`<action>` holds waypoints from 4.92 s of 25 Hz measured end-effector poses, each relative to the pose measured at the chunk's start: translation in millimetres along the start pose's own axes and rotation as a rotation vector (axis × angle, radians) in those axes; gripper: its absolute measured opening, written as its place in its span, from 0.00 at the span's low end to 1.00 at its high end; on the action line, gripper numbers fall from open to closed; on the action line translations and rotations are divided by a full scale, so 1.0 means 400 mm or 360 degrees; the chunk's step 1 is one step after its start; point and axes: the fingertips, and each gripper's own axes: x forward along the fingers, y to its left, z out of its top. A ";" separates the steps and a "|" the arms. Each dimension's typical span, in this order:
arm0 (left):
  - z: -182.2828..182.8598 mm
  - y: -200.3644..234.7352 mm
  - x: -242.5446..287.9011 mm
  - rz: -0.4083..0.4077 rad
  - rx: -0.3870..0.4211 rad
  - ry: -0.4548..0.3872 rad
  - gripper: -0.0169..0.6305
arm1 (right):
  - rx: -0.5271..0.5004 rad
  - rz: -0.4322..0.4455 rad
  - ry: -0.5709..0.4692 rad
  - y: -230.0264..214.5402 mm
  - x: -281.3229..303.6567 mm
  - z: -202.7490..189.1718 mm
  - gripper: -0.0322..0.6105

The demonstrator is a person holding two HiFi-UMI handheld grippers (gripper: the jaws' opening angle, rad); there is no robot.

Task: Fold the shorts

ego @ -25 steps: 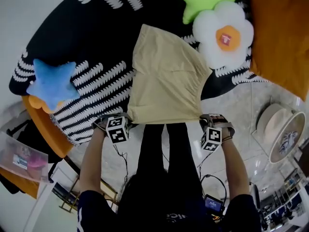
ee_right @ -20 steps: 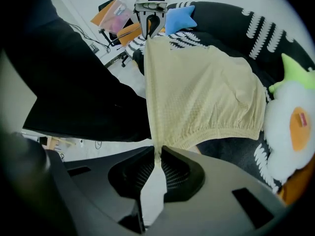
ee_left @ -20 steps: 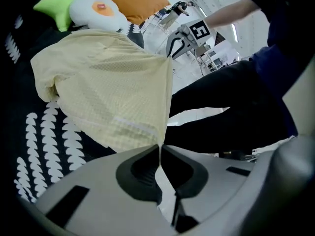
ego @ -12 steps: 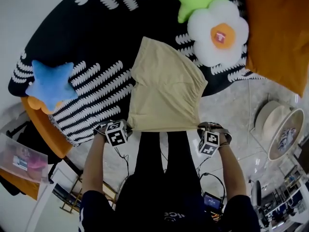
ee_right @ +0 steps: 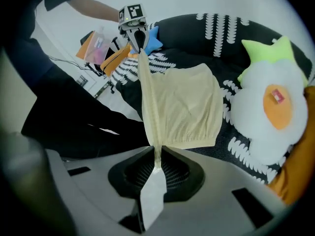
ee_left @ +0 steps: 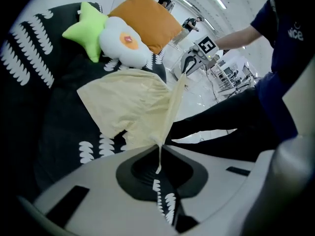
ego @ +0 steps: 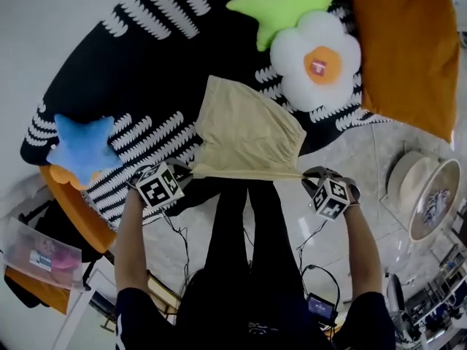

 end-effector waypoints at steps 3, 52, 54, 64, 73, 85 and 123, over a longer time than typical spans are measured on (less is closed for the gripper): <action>0.054 0.078 -0.028 0.0054 0.0040 -0.0020 0.05 | 0.0119 0.0115 -0.0045 -0.052 -0.011 0.003 0.13; 0.308 0.807 -0.024 0.1223 -0.0627 -0.0206 0.64 | 0.0922 0.0073 -0.0470 -0.463 0.083 -0.005 0.68; 0.318 0.812 -0.036 0.1328 -0.0506 -0.0120 0.67 | 0.1019 0.0009 -0.0566 -0.462 0.067 -0.008 0.68; 0.274 0.795 0.010 0.0835 -0.0908 -0.0064 0.70 | 0.1193 0.0047 -0.0749 -0.349 0.085 0.004 0.65; 0.175 0.773 -0.108 0.0787 -0.0927 -0.0222 0.70 | 0.1202 -0.0035 -0.0781 -0.312 0.068 0.050 0.62; 0.553 0.412 0.094 0.0293 0.0210 -0.0070 0.56 | 0.1809 -0.0393 -0.1103 -0.214 0.030 -0.064 0.52; 0.846 0.118 0.614 -0.0327 0.1130 0.0780 0.08 | 0.2631 -0.0215 -0.1575 -0.210 0.183 -0.119 0.16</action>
